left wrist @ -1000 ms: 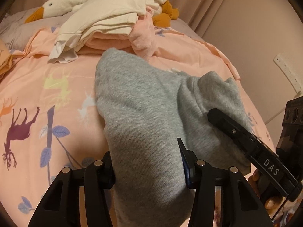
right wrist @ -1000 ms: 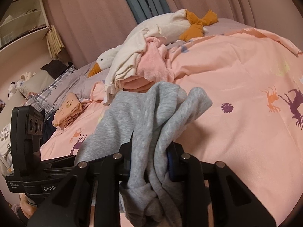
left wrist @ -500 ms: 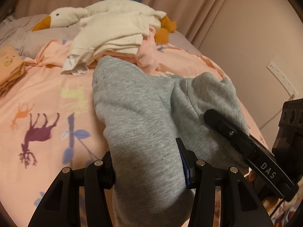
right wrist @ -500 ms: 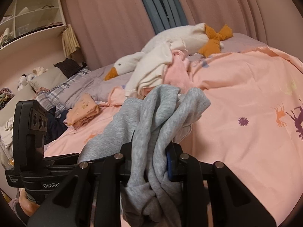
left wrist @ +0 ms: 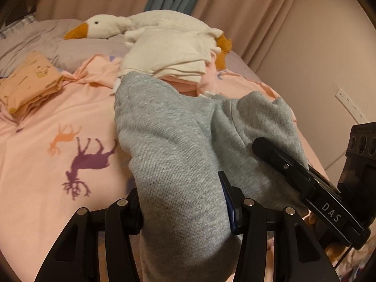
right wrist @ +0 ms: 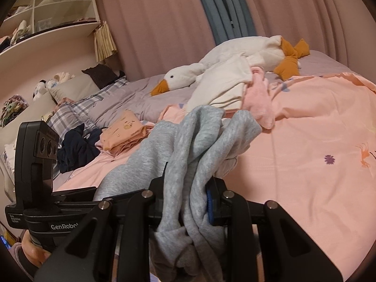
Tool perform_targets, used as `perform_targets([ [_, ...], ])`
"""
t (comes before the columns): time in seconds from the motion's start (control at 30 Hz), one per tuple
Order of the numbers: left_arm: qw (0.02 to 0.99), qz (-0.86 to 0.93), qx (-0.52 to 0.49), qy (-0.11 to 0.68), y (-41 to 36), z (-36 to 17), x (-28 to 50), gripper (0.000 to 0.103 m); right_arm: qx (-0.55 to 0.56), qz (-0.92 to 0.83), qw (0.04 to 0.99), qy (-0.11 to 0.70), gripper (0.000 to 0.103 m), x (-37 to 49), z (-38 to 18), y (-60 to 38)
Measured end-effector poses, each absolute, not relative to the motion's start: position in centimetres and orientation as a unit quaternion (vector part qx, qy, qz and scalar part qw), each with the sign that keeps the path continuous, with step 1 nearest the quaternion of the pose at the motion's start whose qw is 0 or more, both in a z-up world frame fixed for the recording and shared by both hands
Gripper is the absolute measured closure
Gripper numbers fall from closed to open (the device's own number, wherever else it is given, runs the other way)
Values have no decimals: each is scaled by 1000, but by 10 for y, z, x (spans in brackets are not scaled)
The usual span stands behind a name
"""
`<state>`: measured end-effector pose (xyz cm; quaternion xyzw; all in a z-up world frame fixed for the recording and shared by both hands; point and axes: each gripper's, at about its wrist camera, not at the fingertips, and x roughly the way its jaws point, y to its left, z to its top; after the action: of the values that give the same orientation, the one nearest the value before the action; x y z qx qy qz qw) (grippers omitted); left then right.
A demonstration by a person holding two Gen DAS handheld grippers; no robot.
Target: Fold small clothes
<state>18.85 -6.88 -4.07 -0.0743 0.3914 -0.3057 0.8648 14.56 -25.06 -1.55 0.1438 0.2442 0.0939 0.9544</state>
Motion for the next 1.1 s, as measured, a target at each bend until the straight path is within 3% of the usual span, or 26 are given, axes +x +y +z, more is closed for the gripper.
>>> perform_targets([
  [1.1, 866, -276, -46, 415, -43, -80, 215, 52, 122, 85, 945, 292, 78, 185, -56, -202],
])
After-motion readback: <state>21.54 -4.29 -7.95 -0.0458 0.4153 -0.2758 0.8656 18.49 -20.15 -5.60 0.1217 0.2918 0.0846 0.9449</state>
